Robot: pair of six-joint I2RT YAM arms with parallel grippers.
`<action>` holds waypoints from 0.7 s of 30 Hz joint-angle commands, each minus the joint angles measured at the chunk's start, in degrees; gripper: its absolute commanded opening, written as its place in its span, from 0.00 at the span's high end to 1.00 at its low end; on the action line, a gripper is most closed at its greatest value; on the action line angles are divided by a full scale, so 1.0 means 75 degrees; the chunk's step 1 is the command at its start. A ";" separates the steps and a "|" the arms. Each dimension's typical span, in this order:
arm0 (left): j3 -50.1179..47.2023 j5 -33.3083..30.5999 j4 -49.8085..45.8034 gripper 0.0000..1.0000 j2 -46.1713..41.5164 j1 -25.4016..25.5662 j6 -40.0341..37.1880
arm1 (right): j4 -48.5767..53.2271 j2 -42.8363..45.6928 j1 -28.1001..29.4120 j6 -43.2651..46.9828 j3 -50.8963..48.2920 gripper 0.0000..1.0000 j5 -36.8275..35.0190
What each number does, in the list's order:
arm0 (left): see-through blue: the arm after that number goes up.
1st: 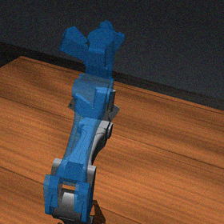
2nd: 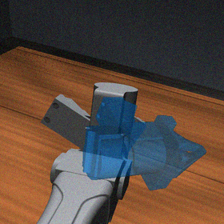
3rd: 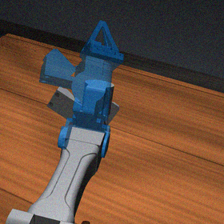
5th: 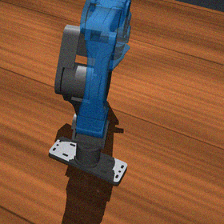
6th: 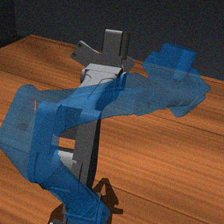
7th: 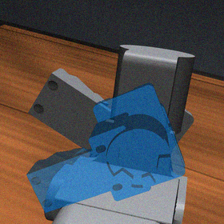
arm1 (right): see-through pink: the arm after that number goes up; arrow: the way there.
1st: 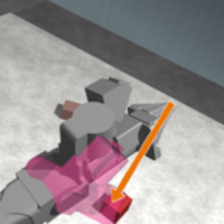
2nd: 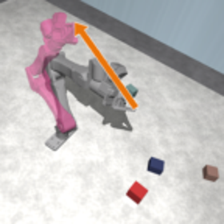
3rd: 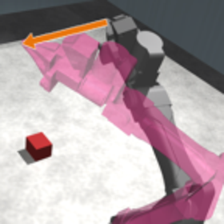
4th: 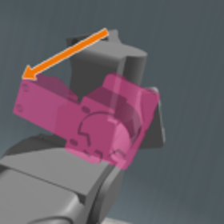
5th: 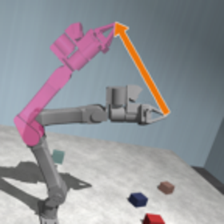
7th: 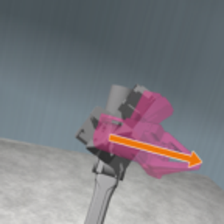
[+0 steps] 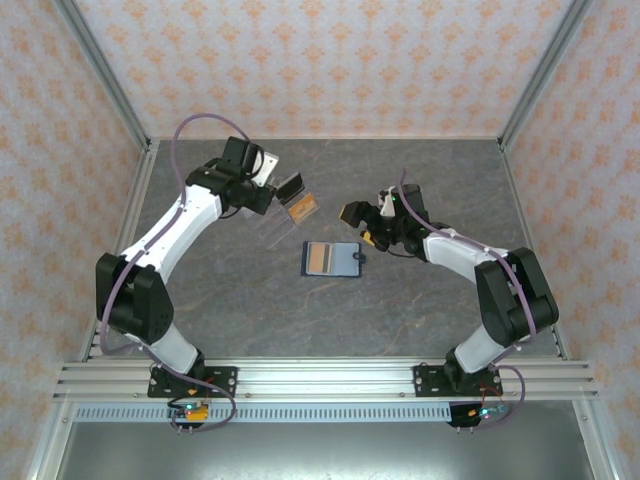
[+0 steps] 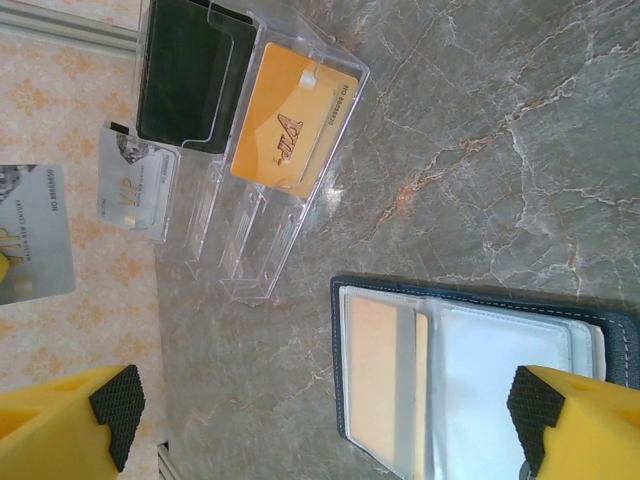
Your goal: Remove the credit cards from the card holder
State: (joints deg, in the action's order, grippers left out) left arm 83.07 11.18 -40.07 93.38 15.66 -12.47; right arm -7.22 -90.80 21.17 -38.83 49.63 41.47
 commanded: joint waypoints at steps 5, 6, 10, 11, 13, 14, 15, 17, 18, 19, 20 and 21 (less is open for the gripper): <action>0.1115 0.0562 -0.0906 1.00 0.0617 -0.0499 -0.1824 | 0.0055 0.0060 -0.0040 0.0045 0.0252 0.04 -0.0084; 0.1251 0.0646 -0.1025 1.00 0.0732 -0.0515 -0.1976 | 0.0060 0.0055 -0.0035 0.0034 0.0260 0.04 -0.0099; 0.1632 0.0609 -0.1182 1.00 0.1148 -0.0600 -0.2336 | 0.0069 0.0027 -0.0040 -0.0003 0.0285 0.04 -0.0087; 0.1687 0.0629 -0.1173 1.00 0.1249 -0.0645 -0.2376 | 0.0071 0.0018 -0.0037 -0.0003 0.0295 0.04 -0.0072; 0.1782 0.0679 -0.1200 1.00 0.1457 -0.0716 -0.2464 | 0.0067 0.0002 -0.0034 -0.0011 0.0309 0.04 -0.0062; 0.1846 0.0596 -0.1246 1.00 0.1552 -0.0737 -0.2536 | 0.0084 -0.0015 -0.0041 -0.0026 0.0312 0.03 -0.0046; 0.1929 0.0483 -0.1354 1.00 0.1648 -0.0746 -0.2607 | 0.0096 -0.0012 -0.0034 -0.0026 0.0309 0.03 -0.0046; 0.2119 0.0334 -0.1559 1.00 0.1817 -0.0781 -0.2693 | 0.0096 -0.0022 -0.0036 -0.0037 0.0276 0.03 -0.0078; 0.2153 0.0332 -0.1581 1.00 0.1845 -0.0790 -0.2717 | 0.0089 -0.0032 -0.0034 -0.0038 0.0274 0.03 -0.0080; 0.2135 0.0372 -0.1564 1.00 0.1840 -0.0810 -0.2753 | 0.0096 -0.0057 -0.0033 -0.0064 0.0274 0.03 -0.0060; 0.2075 0.0374 -0.1501 1.00 0.1823 -0.0845 -0.2788 | 0.0066 -0.0079 -0.0034 -0.0072 0.0274 0.03 -0.0063; 0.2049 0.0379 -0.1468 1.00 0.1811 -0.0877 -0.2810 | 0.0060 -0.0095 -0.0034 -0.0096 0.0285 0.03 -0.0041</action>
State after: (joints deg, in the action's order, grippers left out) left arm 96.84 14.68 -48.93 107.87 9.82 -31.20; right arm -6.83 -90.91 21.17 -39.00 50.15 41.52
